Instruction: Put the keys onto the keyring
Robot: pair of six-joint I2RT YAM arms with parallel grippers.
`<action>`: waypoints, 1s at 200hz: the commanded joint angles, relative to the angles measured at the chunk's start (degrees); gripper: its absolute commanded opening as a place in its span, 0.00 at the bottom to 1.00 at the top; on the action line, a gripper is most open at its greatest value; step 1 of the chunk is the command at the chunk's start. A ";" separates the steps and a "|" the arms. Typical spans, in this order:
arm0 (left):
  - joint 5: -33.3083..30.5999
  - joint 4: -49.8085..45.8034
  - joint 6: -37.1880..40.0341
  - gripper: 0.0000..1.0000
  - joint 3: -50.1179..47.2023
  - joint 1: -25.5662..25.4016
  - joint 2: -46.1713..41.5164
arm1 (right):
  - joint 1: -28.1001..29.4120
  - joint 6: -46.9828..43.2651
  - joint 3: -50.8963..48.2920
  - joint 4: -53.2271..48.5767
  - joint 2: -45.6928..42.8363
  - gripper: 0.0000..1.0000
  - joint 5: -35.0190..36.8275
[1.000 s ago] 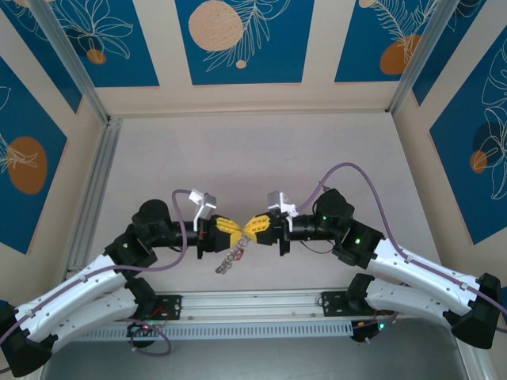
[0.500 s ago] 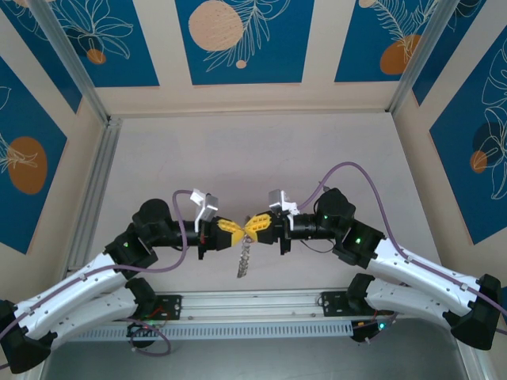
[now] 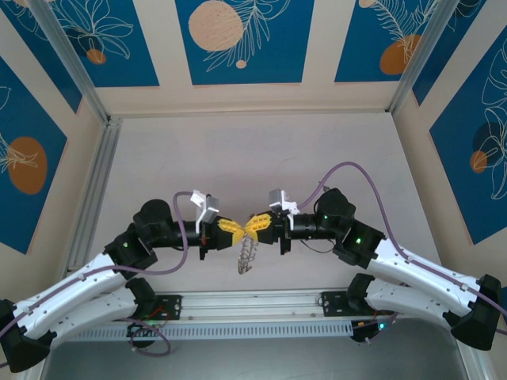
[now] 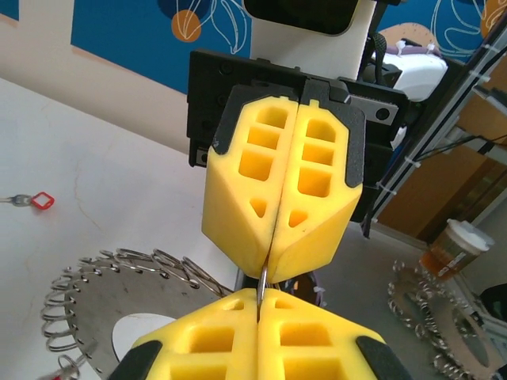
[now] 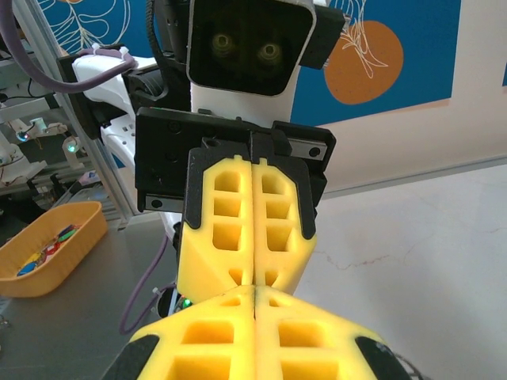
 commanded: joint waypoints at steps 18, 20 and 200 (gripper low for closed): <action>-3.95 -5.12 7.44 0.00 3.15 -0.61 -1.26 | 0.18 0.68 -0.78 -1.51 -2.58 0.19 0.87; -3.97 -5.31 7.62 0.00 3.24 -0.61 -1.25 | 0.16 0.65 -0.79 -1.54 -2.65 0.19 0.93; -11.74 -7.91 6.86 0.00 1.40 -0.64 -1.65 | -38.47 14.76 9.51 -45.60 8.14 0.87 29.92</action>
